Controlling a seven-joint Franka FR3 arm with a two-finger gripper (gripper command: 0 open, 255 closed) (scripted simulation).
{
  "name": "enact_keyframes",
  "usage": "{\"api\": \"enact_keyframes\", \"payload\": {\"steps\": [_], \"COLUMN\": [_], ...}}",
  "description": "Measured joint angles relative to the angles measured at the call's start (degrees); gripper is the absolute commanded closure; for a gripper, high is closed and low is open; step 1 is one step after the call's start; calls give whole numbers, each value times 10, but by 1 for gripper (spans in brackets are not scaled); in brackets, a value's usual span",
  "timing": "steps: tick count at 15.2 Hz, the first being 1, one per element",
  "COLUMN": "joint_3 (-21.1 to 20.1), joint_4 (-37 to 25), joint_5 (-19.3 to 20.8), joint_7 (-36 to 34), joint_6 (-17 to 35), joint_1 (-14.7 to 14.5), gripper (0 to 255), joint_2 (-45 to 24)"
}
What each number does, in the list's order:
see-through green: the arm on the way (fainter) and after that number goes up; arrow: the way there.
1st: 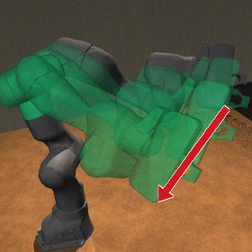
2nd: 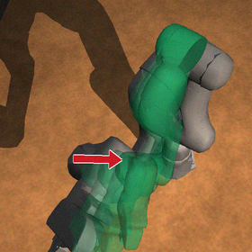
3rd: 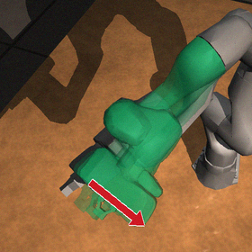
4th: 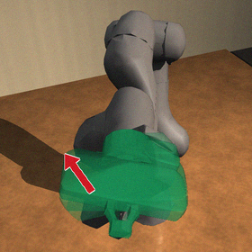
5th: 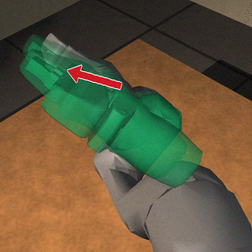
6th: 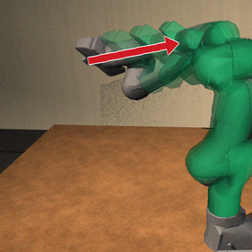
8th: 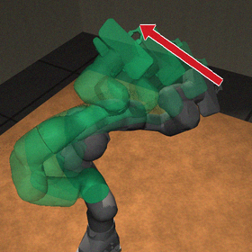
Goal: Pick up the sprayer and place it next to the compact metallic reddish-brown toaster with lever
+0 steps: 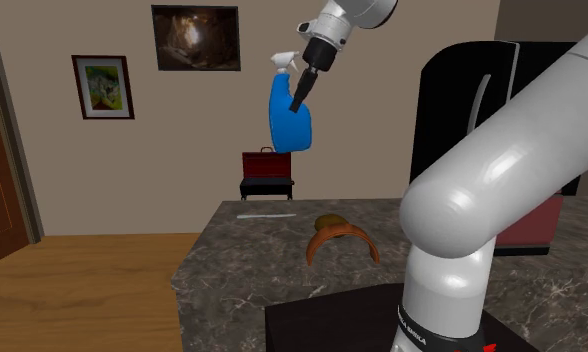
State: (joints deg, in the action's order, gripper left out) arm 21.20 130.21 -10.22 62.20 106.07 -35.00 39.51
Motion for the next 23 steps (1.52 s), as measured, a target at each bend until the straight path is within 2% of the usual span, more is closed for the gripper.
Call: {"api": "enact_keyframes", "payload": {"steps": [6, 13, 18, 23], "joint_3": [75, 173, 255, 363], "joint_4": [-19, -80, -136, -216], "joint_5": [31, 58, 65, 56], "joint_7": [76, 169, 241, 324], "joint_6": [-40, -86, -112, -148], "joint_1": [23, 29, 16, -19], "gripper": [255, 255, 255, 255], "joint_2": [4, -28, -70, -130]}}
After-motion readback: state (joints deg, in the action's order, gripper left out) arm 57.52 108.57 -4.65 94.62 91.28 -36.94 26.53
